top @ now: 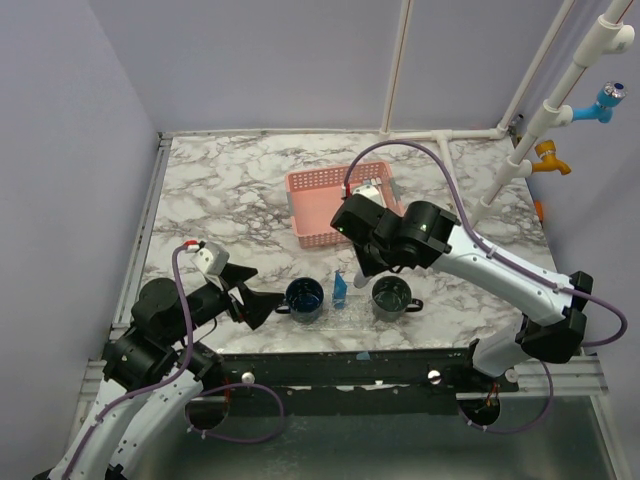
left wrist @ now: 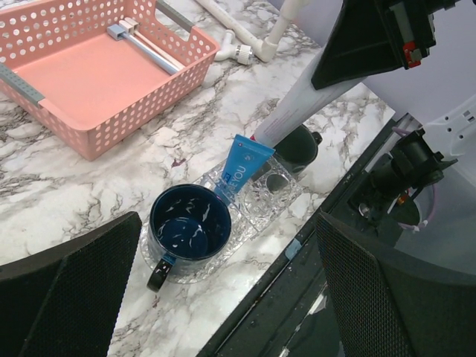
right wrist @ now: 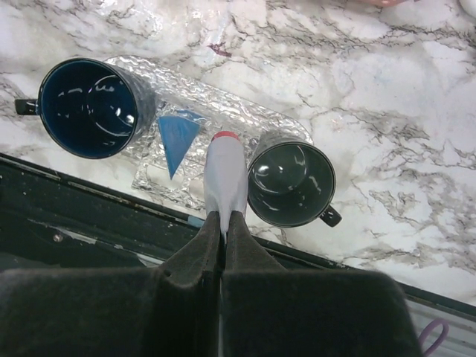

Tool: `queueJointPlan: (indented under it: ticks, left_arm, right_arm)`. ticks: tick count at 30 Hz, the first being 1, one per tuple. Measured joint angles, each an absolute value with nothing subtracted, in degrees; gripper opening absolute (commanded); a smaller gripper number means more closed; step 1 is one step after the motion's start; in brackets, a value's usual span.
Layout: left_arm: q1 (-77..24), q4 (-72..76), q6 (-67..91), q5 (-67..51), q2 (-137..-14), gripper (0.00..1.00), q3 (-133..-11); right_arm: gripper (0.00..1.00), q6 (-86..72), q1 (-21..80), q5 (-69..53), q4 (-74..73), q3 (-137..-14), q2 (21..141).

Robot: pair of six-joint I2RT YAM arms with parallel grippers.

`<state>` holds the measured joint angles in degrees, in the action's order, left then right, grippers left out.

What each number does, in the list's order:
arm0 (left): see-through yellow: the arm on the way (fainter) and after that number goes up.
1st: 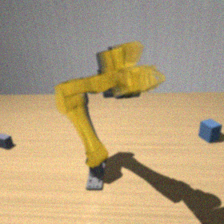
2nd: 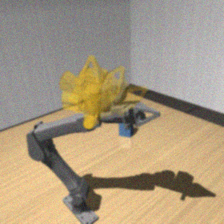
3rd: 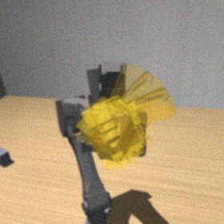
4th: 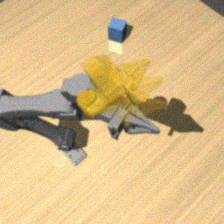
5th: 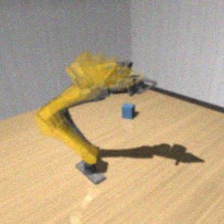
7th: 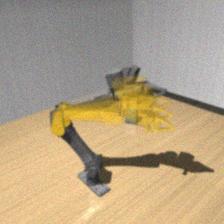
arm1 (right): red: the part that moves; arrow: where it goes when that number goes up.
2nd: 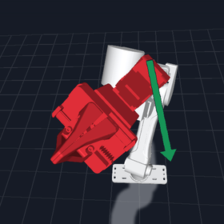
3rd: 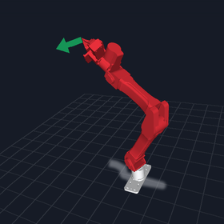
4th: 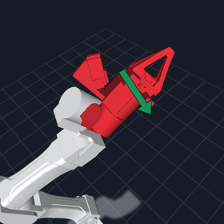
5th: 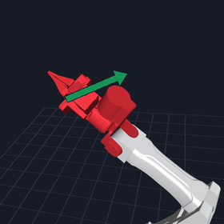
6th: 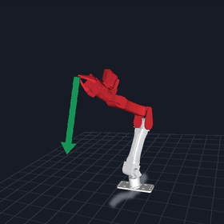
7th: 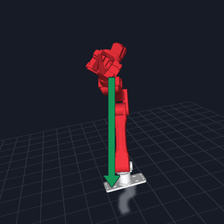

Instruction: Prepare toiletry sets of a toothbrush and toothpaste on the tray

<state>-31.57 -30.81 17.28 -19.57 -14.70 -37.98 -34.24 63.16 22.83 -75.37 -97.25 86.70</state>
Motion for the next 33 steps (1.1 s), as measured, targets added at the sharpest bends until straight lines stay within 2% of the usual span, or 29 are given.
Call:
queueJointPlan:
  ticks: [33]
  left_arm:
    - [-31.6, -30.8, 16.9, -18.7, -14.5, 0.99, -37.8]
  right_arm:
    - [0.0, -33.4, 62.6, 19.4, -68.6, -88.1, 86.7]
